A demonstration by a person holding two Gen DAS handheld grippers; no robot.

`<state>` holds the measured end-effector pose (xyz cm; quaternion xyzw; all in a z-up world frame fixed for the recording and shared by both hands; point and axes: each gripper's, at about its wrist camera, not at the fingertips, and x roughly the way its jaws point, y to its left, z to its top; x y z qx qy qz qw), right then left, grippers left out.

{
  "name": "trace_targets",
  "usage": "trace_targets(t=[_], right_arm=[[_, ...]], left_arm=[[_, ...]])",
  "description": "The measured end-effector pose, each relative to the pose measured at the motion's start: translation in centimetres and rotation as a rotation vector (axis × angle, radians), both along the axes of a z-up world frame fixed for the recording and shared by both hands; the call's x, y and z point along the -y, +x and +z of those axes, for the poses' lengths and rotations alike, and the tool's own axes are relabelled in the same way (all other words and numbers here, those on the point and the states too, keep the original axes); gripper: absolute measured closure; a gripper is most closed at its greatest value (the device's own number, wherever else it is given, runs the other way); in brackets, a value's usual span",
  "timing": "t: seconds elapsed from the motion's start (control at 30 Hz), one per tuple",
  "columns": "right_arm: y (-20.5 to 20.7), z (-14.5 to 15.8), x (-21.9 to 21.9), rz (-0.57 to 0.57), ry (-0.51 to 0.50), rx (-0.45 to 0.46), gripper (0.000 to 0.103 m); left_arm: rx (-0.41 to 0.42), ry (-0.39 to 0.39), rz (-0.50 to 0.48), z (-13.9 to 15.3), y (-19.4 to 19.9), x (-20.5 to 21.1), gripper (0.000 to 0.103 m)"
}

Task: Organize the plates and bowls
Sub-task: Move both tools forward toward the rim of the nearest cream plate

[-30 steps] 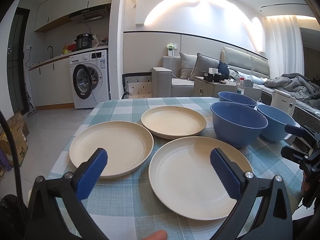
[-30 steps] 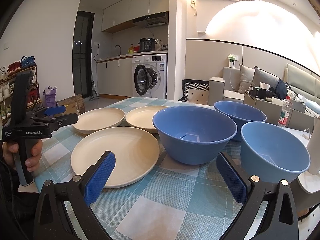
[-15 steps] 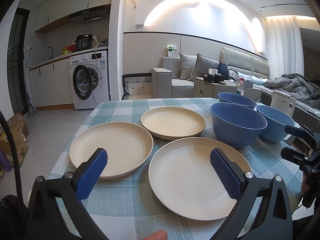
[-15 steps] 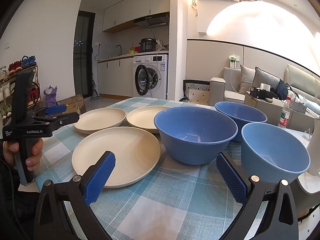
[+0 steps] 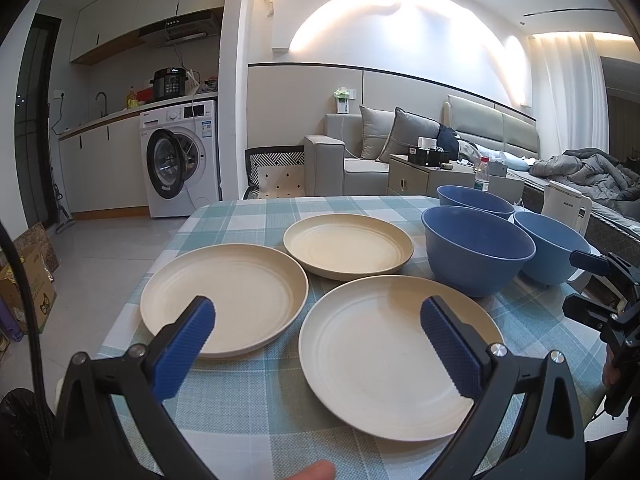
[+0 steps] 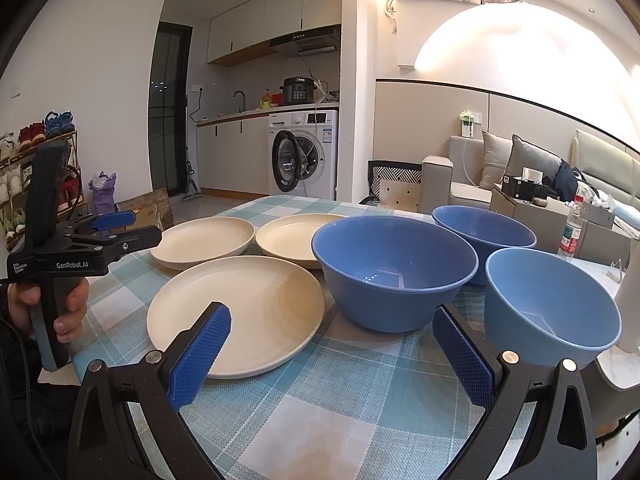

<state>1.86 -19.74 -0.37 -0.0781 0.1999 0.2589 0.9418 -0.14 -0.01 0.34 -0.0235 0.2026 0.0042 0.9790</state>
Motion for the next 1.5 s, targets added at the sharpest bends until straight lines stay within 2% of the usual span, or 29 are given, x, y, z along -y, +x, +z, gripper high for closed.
trace_targets(t=[0.93, 1.5], right_arm=[[1.2, 1.0, -1.9, 0.016, 0.027, -0.040, 0.000], [1.8, 3.8, -4.0, 0.018, 0.034, -0.046, 0.000]], left_arm=[[-0.020, 0.009, 0.027, 1.3, 0.0, -1.0, 0.000], [-0.029, 0.022, 0.072, 2.8, 0.2, -2.0, 0.000]])
